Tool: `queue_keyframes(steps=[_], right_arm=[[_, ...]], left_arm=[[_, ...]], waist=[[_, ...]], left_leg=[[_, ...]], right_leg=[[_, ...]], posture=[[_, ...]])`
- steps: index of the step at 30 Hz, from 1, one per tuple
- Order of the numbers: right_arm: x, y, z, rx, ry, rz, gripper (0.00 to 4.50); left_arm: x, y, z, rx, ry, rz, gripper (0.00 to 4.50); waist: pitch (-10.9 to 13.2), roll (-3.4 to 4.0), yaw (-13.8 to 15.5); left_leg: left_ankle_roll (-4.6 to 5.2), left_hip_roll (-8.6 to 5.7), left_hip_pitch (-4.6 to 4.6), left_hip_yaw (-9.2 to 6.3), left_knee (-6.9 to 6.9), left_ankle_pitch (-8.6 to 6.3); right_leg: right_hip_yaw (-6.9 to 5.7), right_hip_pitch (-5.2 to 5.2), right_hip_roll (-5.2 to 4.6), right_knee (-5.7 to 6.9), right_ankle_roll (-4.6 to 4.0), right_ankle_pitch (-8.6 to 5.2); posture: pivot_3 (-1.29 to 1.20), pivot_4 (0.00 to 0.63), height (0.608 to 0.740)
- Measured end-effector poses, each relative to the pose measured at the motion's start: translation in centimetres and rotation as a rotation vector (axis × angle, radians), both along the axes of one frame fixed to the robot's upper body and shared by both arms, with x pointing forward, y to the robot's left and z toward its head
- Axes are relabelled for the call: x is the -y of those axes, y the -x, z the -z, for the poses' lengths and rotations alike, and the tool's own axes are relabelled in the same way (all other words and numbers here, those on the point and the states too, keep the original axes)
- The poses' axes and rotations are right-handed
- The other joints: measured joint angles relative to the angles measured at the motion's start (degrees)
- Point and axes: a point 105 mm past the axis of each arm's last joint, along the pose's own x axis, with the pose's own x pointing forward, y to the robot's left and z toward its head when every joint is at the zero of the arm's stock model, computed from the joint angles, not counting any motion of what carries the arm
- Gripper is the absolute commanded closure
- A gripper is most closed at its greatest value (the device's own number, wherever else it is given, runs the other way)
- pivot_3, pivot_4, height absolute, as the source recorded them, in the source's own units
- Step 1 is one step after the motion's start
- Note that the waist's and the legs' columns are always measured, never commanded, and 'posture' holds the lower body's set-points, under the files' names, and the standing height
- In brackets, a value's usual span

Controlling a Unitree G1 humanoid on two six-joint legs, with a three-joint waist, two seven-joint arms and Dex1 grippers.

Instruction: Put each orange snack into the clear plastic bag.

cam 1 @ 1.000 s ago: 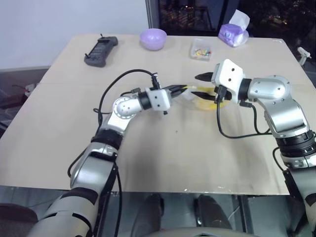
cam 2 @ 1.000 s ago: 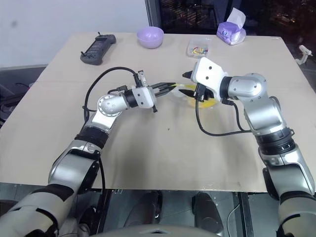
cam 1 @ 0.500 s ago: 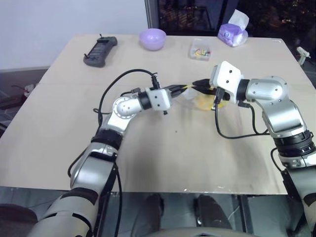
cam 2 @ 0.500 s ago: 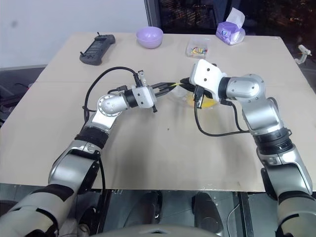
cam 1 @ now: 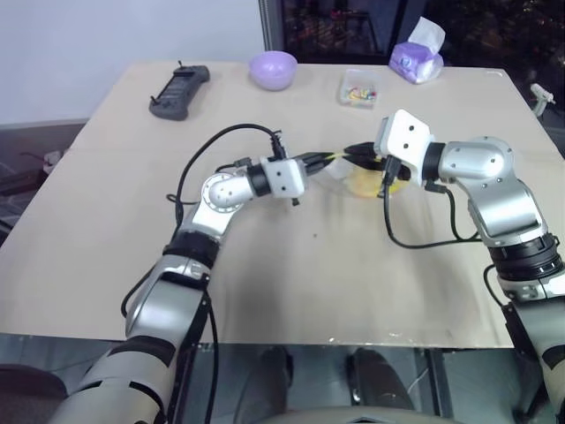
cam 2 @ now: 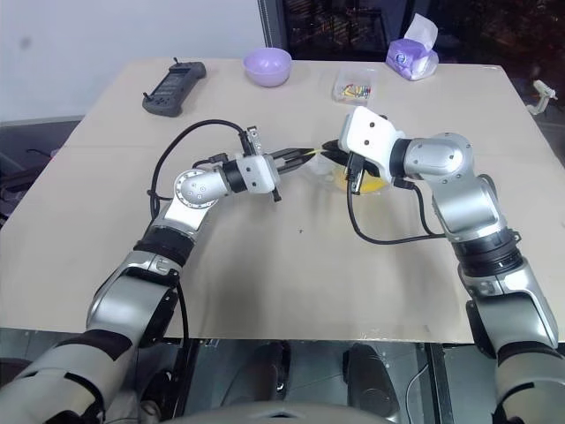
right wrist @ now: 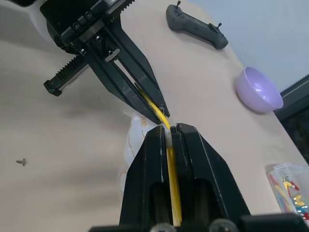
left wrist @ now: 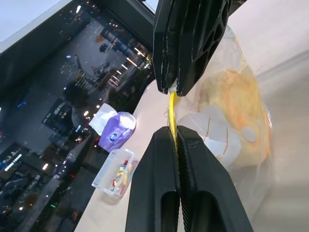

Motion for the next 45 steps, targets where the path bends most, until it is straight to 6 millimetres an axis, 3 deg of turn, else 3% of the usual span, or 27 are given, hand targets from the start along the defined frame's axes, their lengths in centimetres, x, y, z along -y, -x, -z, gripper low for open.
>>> queue_keyframes(steps=[9,15,25,30,45], right_arm=[[0.2,-0.2,0.2,-0.002,0.009,0.014,4.35],[1.2,-0.5,0.2,0.001,0.031,0.05,4.35],[1.8,-0.8,0.3,-0.007,0.036,0.069,4.35],[1.6,-0.6,0.2,-0.01,0.03,0.054,2.82],[0.1,-1.0,-0.9,0.042,0.008,0.027,2.82]], left_arm=[[-0.4,-0.5,0.0,0.049,-0.024,-0.053,4.5],[-2.5,-2.1,-0.5,0.129,-0.067,-0.189,4.5],[-2.3,-2.2,-0.6,0.163,-0.049,-0.196,4.5],[-1.1,-1.5,-0.8,0.155,-0.027,-0.127,4.5],[-0.6,-0.6,-0.3,0.135,-0.042,-0.065,4.5]], waist=[[0.0,0.0,0.0],[0.0,0.0,0.0],[0.0,0.0,0.0],[0.0,0.0,0.0],[0.0,0.01,0.0]], left_leg=[[0.0,0.0,0.0,0.0,0.0,0.0],[0.02,-0.01,0.01,0.0,0.0,-0.01],[0.01,-0.01,0.0,0.01,-0.01,-0.01],[0.01,-0.01,0.0,0.01,-0.01,-0.01],[-0.01,-0.01,0.0,0.01,-0.01,0.0]], right_leg=[[0.0,0.0,0.0,0.0,0.0,0.0],[0.0,0.0,0.0,0.0,0.0,0.0],[0.0,0.0,0.0,0.0,0.0,0.0],[0.01,0.0,0.0,0.0,0.0,0.0],[0.0,-0.01,0.0,0.0,0.0,0.0]], posture=[[0.0,0.15,0.74],[0.0,0.15,0.74],[0.0,0.15,0.74],[0.0,0.15,0.74],[0.0,0.15,0.74]])
